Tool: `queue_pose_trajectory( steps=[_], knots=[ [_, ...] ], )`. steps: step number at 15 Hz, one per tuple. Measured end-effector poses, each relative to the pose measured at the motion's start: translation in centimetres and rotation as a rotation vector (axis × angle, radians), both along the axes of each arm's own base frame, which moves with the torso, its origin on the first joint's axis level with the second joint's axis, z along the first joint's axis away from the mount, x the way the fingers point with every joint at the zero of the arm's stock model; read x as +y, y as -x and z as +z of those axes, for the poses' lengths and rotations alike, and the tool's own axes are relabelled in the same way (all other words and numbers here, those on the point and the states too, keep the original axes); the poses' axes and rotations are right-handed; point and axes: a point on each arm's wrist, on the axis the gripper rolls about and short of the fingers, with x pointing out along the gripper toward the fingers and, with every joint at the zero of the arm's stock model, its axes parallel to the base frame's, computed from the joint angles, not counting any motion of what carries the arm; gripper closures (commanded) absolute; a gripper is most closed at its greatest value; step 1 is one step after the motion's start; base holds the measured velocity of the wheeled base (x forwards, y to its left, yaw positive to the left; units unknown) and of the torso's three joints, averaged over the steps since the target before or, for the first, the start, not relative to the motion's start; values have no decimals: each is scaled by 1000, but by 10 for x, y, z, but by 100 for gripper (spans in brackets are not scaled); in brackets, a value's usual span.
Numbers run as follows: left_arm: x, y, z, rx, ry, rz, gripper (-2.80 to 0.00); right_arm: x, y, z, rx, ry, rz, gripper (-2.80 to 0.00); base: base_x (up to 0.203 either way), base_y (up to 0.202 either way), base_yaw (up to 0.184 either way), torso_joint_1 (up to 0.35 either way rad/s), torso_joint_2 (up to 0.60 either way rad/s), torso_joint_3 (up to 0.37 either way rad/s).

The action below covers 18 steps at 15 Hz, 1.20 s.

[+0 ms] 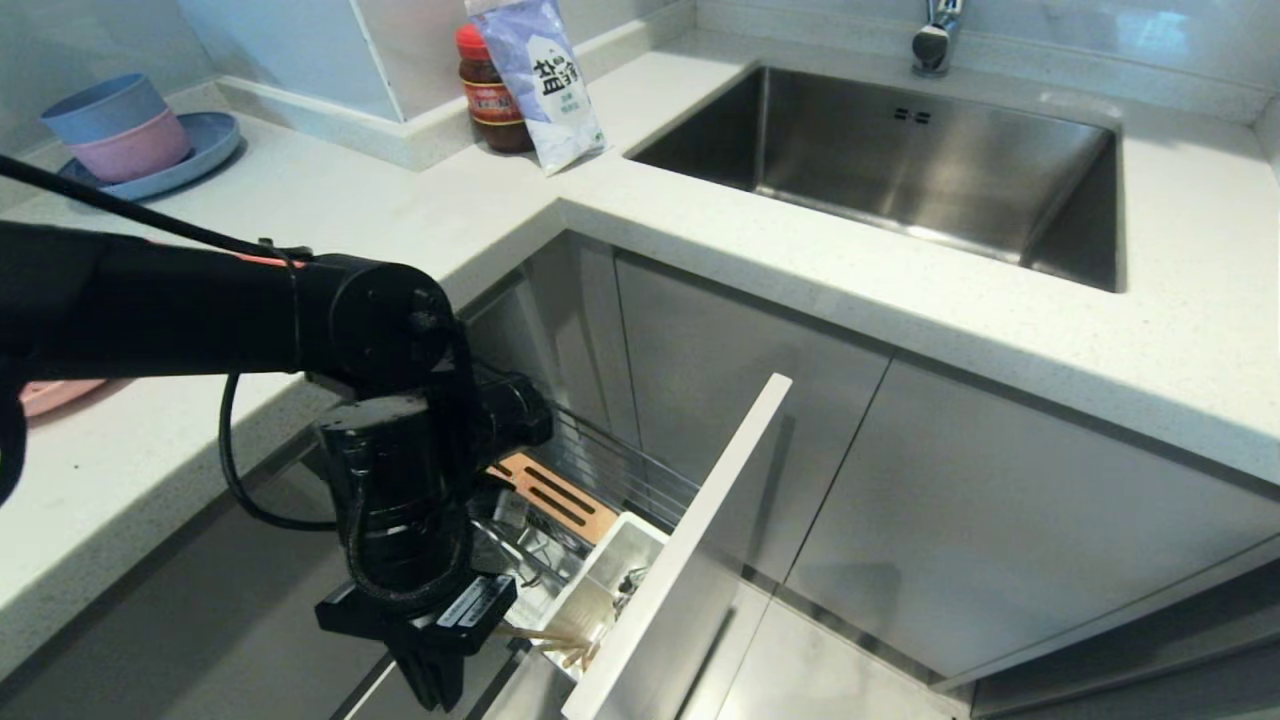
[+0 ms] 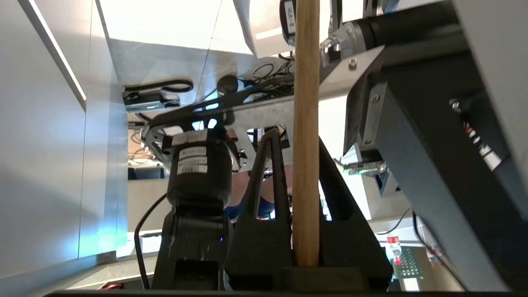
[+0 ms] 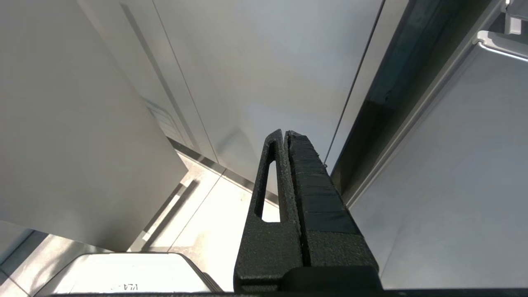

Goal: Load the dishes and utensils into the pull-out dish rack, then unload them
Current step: Take the chopsticks out of the cupboard

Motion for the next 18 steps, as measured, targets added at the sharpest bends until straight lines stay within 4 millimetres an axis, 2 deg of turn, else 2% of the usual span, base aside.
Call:
queue_pose_trajectory(
  steps=[9, 14, 18],
  knots=[
    [10, 41, 36, -99, 56, -62, 0, 0, 0, 0, 0, 0, 0, 0, 0, 0, 0, 0, 0, 0],
    [20, 78, 68, -186, 92, -130, 0, 0, 0, 0, 0, 0, 0, 0, 0, 0, 0, 0, 0, 0],
    [37, 111, 97, -288, 154, -174, 0, 0, 0, 0, 0, 0, 0, 0, 0, 0, 0, 0, 0, 0]
  ],
)
